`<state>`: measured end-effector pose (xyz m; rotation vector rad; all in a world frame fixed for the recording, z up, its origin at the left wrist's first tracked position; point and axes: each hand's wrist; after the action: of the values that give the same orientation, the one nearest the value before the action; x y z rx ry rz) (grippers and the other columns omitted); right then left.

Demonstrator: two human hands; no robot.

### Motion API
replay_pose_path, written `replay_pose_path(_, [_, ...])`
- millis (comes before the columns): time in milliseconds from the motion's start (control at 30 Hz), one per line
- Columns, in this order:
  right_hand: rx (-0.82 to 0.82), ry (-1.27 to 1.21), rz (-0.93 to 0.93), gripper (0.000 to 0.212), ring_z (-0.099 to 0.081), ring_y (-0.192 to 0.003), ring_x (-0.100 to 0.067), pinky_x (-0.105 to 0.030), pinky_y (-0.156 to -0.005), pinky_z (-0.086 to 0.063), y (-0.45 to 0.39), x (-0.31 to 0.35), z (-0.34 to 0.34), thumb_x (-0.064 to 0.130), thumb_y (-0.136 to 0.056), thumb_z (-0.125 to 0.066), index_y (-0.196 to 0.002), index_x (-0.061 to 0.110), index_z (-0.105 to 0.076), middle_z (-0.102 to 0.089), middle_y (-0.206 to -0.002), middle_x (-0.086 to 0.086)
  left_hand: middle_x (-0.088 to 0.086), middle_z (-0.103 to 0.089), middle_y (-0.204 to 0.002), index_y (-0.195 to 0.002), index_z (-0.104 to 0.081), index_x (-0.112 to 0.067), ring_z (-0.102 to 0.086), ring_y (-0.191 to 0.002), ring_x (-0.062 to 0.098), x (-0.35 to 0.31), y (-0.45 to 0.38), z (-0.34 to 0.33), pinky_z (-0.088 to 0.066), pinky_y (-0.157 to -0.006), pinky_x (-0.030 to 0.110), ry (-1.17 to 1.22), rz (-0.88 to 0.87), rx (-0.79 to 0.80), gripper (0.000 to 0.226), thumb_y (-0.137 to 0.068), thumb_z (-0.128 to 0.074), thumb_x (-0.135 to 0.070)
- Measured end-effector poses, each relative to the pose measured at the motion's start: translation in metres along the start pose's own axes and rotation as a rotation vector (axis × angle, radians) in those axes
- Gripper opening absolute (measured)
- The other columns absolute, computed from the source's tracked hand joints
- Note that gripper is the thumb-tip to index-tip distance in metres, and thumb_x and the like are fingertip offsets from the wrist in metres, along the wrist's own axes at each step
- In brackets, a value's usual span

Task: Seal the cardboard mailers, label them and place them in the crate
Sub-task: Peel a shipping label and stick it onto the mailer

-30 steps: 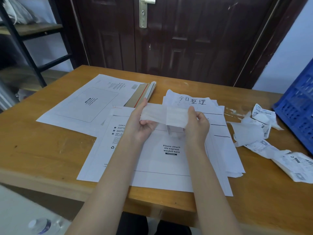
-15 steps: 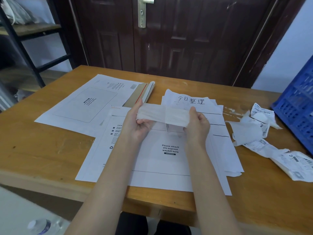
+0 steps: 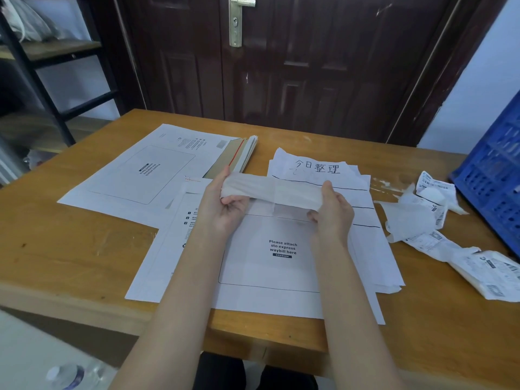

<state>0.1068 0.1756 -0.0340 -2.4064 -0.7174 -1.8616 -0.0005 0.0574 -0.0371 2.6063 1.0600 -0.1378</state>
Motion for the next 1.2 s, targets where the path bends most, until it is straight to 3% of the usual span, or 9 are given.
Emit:
replay_pose_path(667, [-0.039, -0.097, -0.07, 0.033, -0.041, -0.056, -0.015, -0.017, -0.042, -0.038, 0.0011, 0.006, 0.0027, 0.024, -0.094, -0.057, -0.065, 0.015, -0.045, -0.045, -0.064, 0.003, -0.005, -0.038, -0.057, -0.071, -0.041, -0.013, -0.03, -0.034, 0.005, -0.0041, -0.0026, 0.0044, -0.025, -0.031, 0.01, 0.102, -0.081, -0.041, 0.029, -0.096, -0.055, -0.018])
replay_pose_path(967, [-0.018, -0.18, -0.122, 0.02, -0.052, -0.057, -0.014, -0.023, -0.055, -0.045, -0.0015, 0.006, 0.0064, 0.024, -0.093, -0.059, -0.074, 0.017, -0.056, -0.058, -0.077, 0.003, -0.003, -0.026, -0.052, -0.072, -0.034, -0.015, -0.021, -0.032, 0.007, -0.006, 0.0007, 0.0032, -0.025, -0.034, 0.01, 0.115, -0.106, -0.061, 0.033, -0.096, -0.056, -0.015])
replay_pose_path(1200, [-0.018, -0.229, -0.153, 0.014, -0.05, -0.053, -0.012, -0.022, -0.052, -0.045, -0.004, 0.0048, 0.0085, 0.023, -0.093, -0.06, -0.08, 0.017, -0.057, -0.058, -0.079, 0.002, -0.003, -0.028, -0.055, -0.073, -0.035, -0.016, -0.023, -0.033, 0.006, -0.0055, 0.0009, 0.0033, -0.025, -0.034, 0.01, 0.104, -0.122, -0.056, 0.032, -0.096, -0.057, -0.016])
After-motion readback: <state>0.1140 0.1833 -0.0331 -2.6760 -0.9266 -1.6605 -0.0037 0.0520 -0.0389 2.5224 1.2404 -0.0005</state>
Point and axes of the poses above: each hand's wrist, its own y-axis away from the middle knuckle, its own z-axis out of the back of the hand, x = y × z
